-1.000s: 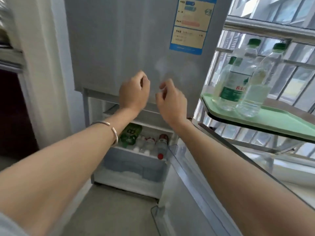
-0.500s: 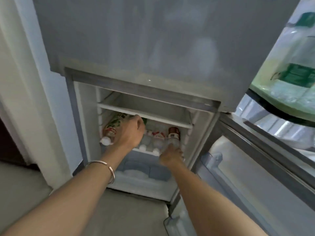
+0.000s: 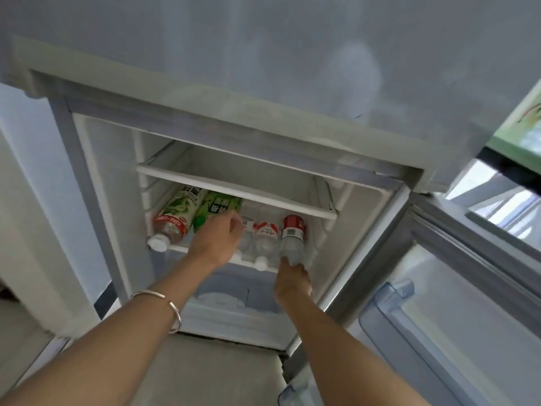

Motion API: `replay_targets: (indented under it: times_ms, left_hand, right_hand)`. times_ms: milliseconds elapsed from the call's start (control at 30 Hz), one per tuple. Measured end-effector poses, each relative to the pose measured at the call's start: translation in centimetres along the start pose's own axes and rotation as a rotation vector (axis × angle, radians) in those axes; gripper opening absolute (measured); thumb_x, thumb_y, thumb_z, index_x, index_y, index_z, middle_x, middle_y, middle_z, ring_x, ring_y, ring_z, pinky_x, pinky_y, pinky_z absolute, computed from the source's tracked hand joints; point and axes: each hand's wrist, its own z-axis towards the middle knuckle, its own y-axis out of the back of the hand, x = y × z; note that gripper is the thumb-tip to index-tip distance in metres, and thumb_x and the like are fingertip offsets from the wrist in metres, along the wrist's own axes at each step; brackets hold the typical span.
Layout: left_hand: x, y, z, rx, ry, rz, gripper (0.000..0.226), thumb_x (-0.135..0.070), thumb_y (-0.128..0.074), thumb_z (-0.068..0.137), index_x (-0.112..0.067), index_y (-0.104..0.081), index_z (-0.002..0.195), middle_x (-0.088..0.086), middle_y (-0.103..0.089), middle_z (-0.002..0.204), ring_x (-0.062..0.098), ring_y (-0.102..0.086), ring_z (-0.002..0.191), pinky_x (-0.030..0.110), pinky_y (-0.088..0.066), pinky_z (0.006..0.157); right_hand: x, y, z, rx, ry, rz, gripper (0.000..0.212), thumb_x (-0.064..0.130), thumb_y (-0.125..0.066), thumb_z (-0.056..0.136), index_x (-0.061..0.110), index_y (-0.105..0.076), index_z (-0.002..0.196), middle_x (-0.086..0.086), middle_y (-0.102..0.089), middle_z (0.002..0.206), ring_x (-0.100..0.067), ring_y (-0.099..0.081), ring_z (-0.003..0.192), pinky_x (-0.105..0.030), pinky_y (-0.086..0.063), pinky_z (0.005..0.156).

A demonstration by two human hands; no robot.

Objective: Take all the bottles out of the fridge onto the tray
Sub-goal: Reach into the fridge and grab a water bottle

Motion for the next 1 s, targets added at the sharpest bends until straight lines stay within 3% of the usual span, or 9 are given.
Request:
replay_targets:
  times_ms: [167, 300, 500, 567, 667, 767, 833, 933, 1000]
  left_hand:
    - [-1.5, 2.7, -1.3, -0.004, 0.046, -0.003, 0.019, -0.019, -0.049, 0.096, -0.014, -0.062, 0.109, 0.004, -0.068, 0.109, 0.024, -0.064, 0.095, 0.042, -0.053, 0.087]
    - [-4.0, 5.1, -3.2, 0.062, 0.069, 0.040, 0.030, -0.010, -0.057, 0.091, -0.011, -0.060, 0.121, 0.009, -0.064, 0.122, 0.026, -0.061, 0.107, 0.036, -0.050, 0.093]
    - [-8.6, 8.7, -7.4, 0.495, 0.204, 0.116, 0.080, -0.008, -0.079, 0.073, -0.016, -0.040, 0.143, 0.009, -0.050, 0.140, 0.027, -0.054, 0.123, 0.036, -0.054, 0.089]
    - [-10.4, 9.8, -8.9, 0.616, 0.230, 0.116, 0.079, -0.012, -0.082, 0.071, -0.025, -0.044, 0.139, 0.003, -0.051, 0.140, 0.026, -0.050, 0.127, 0.032, -0.055, 0.077]
    - [-13.9, 11.6, -11.8, 0.737, 0.238, 0.010, 0.063, -0.018, -0.084, 0.067, -0.027, -0.055, 0.122, -0.002, -0.060, 0.127, 0.023, -0.052, 0.125, 0.033, -0.054, 0.079]
    - [-17.7, 14.3, -13.3, 0.736, 0.154, -0.114, 0.056, -0.015, -0.085, 0.068, -0.026, -0.060, 0.117, -0.005, -0.064, 0.125, 0.019, -0.056, 0.120, 0.042, -0.056, 0.089]
    - [-20.9, 16.2, -14.0, 0.691, 0.053, -0.133, 0.048, -0.012, -0.083, 0.071, -0.029, -0.064, 0.112, -0.006, -0.066, 0.123, 0.019, -0.059, 0.116, 0.047, -0.053, 0.095]
    - [-25.8, 18.9, -14.4, 0.626, -0.086, -0.181, 0.043, -0.018, -0.081, 0.074, -0.027, -0.065, 0.113, -0.002, -0.070, 0.119, 0.020, -0.065, 0.110, 0.044, -0.053, 0.095]
    - [-29.3, 20.3, -14.3, 0.575, -0.171, -0.250, 0.049, -0.030, -0.078, 0.073, -0.026, -0.063, 0.120, 0.001, -0.072, 0.115, 0.020, -0.069, 0.105, 0.040, -0.054, 0.092]
  right_hand:
    - [1.3, 3.4, -2.7, -0.209, 0.129, -0.079, 0.053, 0.002, -0.045, 0.094, 0.015, -0.030, 0.144, -0.018, -0.060, 0.116, -0.032, -0.064, 0.101, -0.042, -0.054, 0.076]
    - [1.4, 8.2, -6.8, -0.310, 0.265, -0.081, 0.051, 0.002, -0.048, 0.091, 0.009, -0.036, 0.140, -0.015, -0.064, 0.116, -0.032, -0.064, 0.104, -0.039, -0.052, 0.079]
    - [1.8, 15.2, -16.3, -0.301, 0.438, 0.048, 0.040, 0.021, -0.055, 0.091, 0.008, -0.044, 0.127, -0.016, -0.065, 0.118, -0.037, -0.062, 0.108, -0.036, -0.044, 0.073]
    - [1.7, 18.0, -19.5, -0.303, 0.465, 0.106, 0.047, 0.033, -0.056, 0.091, 0.008, -0.045, 0.129, -0.016, -0.064, 0.119, -0.038, -0.060, 0.111, -0.039, -0.047, 0.080]
    - [0.5, 22.3, -24.1, -0.336, 0.480, 0.201, 0.045, 0.040, -0.057, 0.086, 0.009, -0.051, 0.119, -0.015, -0.065, 0.116, -0.039, -0.061, 0.107, -0.038, -0.045, 0.078]
    - [-1.0, 26.4, -26.8, -0.420, 0.481, 0.302, 0.034, 0.033, -0.057, 0.084, 0.011, -0.054, 0.110, -0.012, -0.067, 0.109, -0.038, -0.062, 0.099, -0.035, -0.044, 0.073]
    - [-2.5, 28.9, -28.2, -0.508, 0.524, 0.407, 0.032, 0.034, -0.054, 0.085, 0.014, -0.054, 0.110, -0.010, -0.068, 0.103, -0.037, -0.064, 0.092, -0.039, -0.051, 0.077]
    - [-5.1, 32.3, -29.5, -0.618, 0.655, 0.576, 0.044, 0.040, -0.053, 0.088, 0.018, -0.043, 0.125, -0.003, -0.063, 0.091, -0.028, -0.063, 0.079, -0.047, -0.054, 0.076]
    - [-7.9, 34.1, -30.0, -0.641, 0.690, 0.614, 0.062, 0.043, -0.058, 0.085, 0.017, -0.035, 0.137, -0.002, -0.059, 0.101, -0.021, -0.060, 0.088, -0.043, -0.054, 0.081]
